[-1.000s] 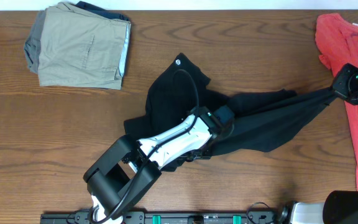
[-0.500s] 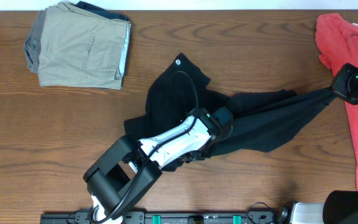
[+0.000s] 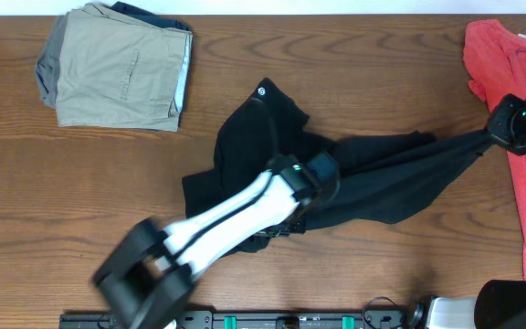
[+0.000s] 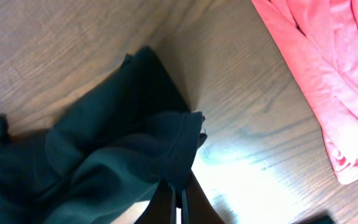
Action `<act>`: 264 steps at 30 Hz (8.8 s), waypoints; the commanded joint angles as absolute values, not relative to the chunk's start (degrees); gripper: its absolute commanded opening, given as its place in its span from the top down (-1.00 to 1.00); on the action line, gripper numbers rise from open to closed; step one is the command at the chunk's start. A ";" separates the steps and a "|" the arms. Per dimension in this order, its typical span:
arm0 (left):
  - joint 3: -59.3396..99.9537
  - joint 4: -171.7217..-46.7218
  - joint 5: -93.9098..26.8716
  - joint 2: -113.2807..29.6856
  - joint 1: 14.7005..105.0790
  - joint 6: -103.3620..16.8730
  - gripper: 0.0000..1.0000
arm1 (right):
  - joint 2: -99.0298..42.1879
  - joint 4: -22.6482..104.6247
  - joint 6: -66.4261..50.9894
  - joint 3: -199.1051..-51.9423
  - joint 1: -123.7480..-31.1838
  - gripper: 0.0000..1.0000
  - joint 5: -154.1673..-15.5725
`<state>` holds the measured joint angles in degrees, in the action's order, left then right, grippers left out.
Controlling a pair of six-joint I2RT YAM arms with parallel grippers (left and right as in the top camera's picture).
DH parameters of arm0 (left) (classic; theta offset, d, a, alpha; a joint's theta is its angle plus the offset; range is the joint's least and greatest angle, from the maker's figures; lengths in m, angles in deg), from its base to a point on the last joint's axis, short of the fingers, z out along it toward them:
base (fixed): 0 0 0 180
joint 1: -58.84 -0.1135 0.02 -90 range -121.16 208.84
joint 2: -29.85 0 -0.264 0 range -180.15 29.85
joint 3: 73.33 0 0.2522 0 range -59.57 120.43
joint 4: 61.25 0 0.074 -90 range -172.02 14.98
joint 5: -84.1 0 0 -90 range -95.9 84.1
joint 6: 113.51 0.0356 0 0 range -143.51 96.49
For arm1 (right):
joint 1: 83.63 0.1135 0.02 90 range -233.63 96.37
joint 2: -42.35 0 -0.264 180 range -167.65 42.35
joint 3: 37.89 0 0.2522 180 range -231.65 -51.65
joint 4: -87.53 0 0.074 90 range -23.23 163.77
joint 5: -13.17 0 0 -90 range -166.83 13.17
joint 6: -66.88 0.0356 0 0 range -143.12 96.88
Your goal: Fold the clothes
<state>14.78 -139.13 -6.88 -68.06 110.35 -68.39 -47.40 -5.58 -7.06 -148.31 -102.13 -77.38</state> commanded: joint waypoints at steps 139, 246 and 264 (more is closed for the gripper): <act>3.50 -144.82 -3.40 -50.73 95.44 -63.19 0.88 | -27.60 -6.30 -7.59 -117.38 -115.90 0.98 -86.28; 0.61 -122.83 -2.79 -73.85 79.88 -52.94 0.87 | -41.81 35.34 4.24 -88.62 -105.54 0.97 -86.59; 0.59 -135.13 -2.59 -64.63 79.81 -61.79 0.87 | -43.51 15.21 12.46 -106.28 -108.64 0.97 -68.38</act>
